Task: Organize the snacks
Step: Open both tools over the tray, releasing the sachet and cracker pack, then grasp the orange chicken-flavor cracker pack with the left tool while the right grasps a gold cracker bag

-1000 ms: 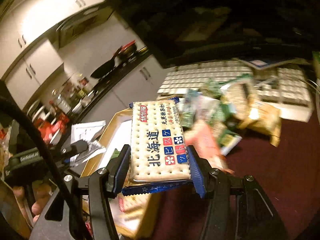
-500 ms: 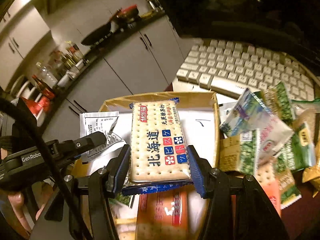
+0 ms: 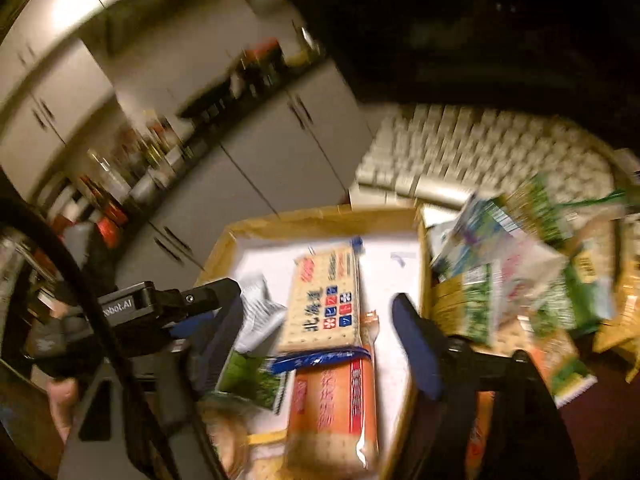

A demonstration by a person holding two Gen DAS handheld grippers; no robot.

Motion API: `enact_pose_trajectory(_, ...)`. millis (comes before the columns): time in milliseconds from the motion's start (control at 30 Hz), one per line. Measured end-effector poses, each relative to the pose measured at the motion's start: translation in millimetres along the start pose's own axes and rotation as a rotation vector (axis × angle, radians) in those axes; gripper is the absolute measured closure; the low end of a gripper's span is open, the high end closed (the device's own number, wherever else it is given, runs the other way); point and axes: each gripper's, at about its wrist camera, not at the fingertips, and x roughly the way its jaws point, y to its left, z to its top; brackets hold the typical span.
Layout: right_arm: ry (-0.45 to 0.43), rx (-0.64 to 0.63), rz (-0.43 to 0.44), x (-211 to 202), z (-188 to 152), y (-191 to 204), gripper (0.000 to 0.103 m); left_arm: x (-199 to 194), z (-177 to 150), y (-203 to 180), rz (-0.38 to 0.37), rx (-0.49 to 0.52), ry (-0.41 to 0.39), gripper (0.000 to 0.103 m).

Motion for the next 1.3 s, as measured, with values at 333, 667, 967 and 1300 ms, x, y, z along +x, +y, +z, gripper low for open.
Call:
enact_pose_trajectory(333,-0.068,0.103,-0.046,-94.2,-49.0,-82.9,0.021,-46.5,-76.2,-103.1,-0.044,0.317,-0.100,0.017)
enact_pose_trajectory(667,-0.063,0.268,-0.122,-122.4,-73.2,-152.0,0.022,42.6,-114.9,-164.1,-0.016,0.447,0.160,0.017)
enact_pose_trajectory(967,-0.068,0.317,-0.131,-113.9,-77.4,-170.0,0.022,100.5,-115.8,-181.1,0.134,0.437,0.262,0.017)
enact_pose_trajectory(1300,-0.056,0.287,-0.160,-115.3,-83.4,-165.1,0.021,117.2,-116.5,-178.8,0.195,0.434,0.295,0.039)
